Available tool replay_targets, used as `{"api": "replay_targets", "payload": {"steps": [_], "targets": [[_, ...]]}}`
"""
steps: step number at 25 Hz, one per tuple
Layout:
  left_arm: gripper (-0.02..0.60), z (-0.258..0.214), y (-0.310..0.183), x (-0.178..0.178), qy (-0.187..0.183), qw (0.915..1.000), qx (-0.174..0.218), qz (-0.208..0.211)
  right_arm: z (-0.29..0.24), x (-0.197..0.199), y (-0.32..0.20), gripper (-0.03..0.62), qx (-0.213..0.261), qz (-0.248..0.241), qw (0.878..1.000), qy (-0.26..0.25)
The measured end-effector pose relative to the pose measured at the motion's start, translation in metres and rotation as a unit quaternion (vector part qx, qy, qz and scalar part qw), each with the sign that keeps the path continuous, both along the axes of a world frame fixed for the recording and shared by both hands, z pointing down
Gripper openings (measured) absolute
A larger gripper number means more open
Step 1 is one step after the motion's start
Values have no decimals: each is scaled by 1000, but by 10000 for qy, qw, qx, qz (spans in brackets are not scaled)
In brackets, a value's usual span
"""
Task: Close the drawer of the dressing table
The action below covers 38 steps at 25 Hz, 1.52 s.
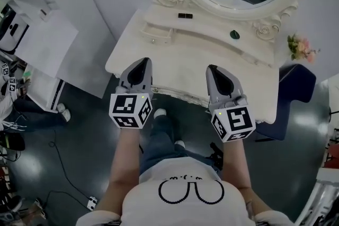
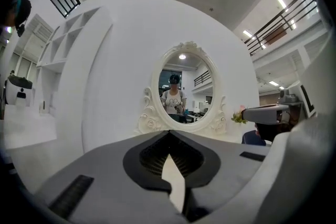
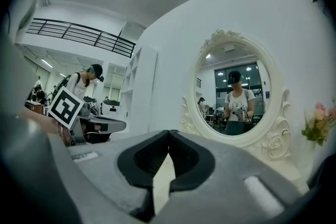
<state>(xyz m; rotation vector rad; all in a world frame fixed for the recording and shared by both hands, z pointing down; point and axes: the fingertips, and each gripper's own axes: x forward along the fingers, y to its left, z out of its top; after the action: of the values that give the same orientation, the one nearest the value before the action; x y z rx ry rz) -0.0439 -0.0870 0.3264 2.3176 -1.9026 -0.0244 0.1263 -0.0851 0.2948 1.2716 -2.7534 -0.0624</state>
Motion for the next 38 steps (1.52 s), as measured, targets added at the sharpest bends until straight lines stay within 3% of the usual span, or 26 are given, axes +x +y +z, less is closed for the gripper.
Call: {"api": "replay_targets", "payload": {"steps": [6, 13, 16, 20, 27, 38], "targets": [[-2, 13, -61, -23, 145, 9988, 6, 463, 11, -22, -58, 0, -129, 266, 9996, 19], [1, 39, -138, -66, 221, 9991, -65, 353, 33, -49, -124, 0, -325, 620, 9974, 153], [148, 59, -167, -70, 118, 9979, -323, 542, 40, -56, -149, 0, -409, 809, 9957, 189], [158, 85, -193, -79, -15, 9959, -561, 711, 54, -66, -176, 0, -555, 1009, 9929, 282], [158, 132, -217, -86, -57, 9885, -1057, 1078, 100, -69, -202, 0, -1103, 1415, 9829, 419], [158, 203, -210, -74, -182, 9724, -1977, 1227, 170, -65, -206, 0, -2063, 1404, 9665, 595]]}}
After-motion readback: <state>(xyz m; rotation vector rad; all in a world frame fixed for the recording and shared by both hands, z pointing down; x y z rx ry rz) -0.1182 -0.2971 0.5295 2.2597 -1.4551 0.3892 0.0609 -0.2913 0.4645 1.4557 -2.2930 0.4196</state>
